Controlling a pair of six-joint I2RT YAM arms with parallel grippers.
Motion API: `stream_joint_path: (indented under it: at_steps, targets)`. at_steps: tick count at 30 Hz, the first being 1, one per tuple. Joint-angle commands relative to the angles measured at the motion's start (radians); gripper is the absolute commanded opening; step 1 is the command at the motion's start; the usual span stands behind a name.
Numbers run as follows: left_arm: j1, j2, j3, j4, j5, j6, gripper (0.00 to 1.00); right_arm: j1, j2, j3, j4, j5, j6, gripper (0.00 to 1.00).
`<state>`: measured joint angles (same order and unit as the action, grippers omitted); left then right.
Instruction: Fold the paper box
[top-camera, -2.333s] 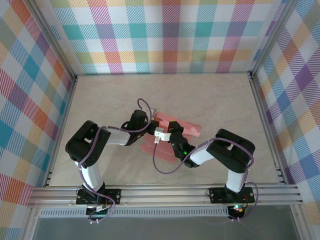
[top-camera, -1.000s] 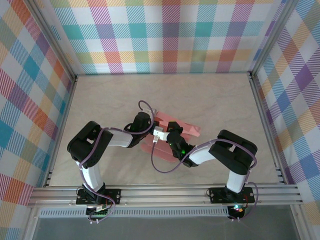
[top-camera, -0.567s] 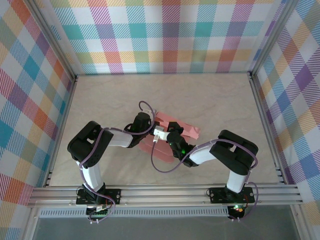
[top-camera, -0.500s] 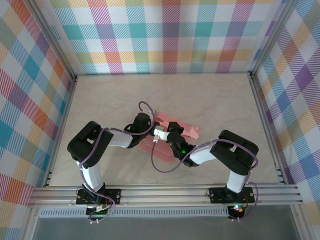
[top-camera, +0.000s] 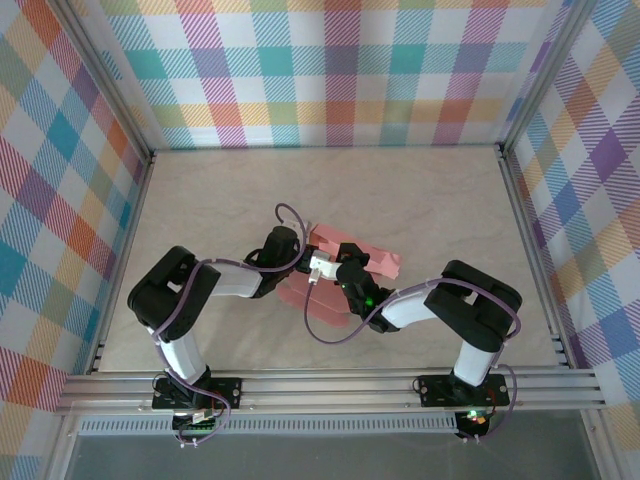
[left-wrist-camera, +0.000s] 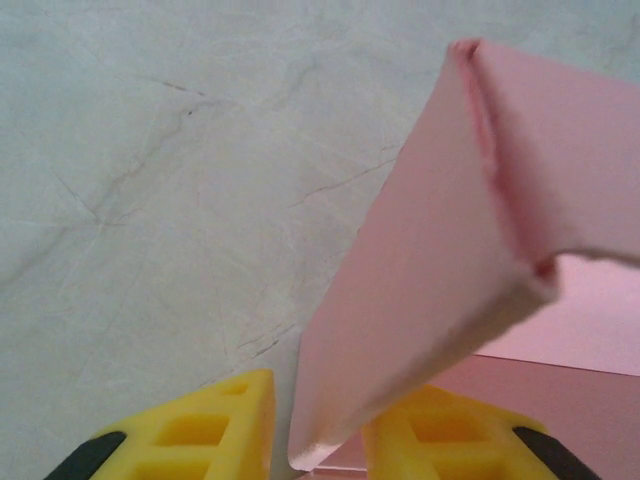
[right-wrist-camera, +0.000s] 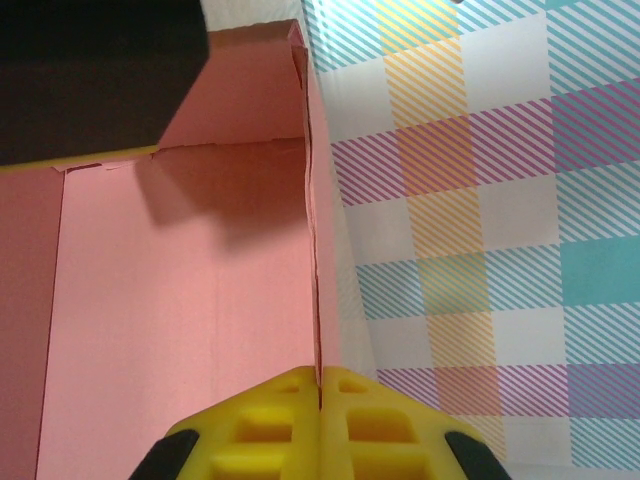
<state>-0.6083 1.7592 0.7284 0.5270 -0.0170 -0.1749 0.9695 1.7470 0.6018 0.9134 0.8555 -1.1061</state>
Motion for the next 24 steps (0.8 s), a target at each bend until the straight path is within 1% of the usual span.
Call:
stream_joint_path:
  at_steps: [1,5,13,20,23,24]
  targets:
    - [-0.002,-0.042,0.002,-0.007,0.007,0.009,0.28,-0.004,0.001,-0.010,-0.073,-0.015,0.041,0.00]
    - [-0.002,-0.028,0.013,-0.015,0.010,0.006,0.20,-0.002,0.000,-0.008,-0.073,-0.015,0.041,0.00]
    - [-0.003,-0.007,0.030,-0.029,-0.004,-0.019,0.09,0.000,-0.001,0.000,-0.086,-0.013,0.046,0.00]
    - [-0.002,-0.001,0.034,-0.036,-0.029,-0.040,0.03,0.001,-0.009,0.008,-0.094,-0.013,0.060,0.00]
    - [-0.002,-0.007,0.030,-0.039,-0.038,-0.031,0.01,0.001,-0.037,0.015,-0.125,-0.013,0.100,0.11]
    - [-0.003,-0.008,0.030,-0.038,-0.041,-0.028,0.01,0.001,-0.049,0.017,-0.136,-0.014,0.118,0.18]
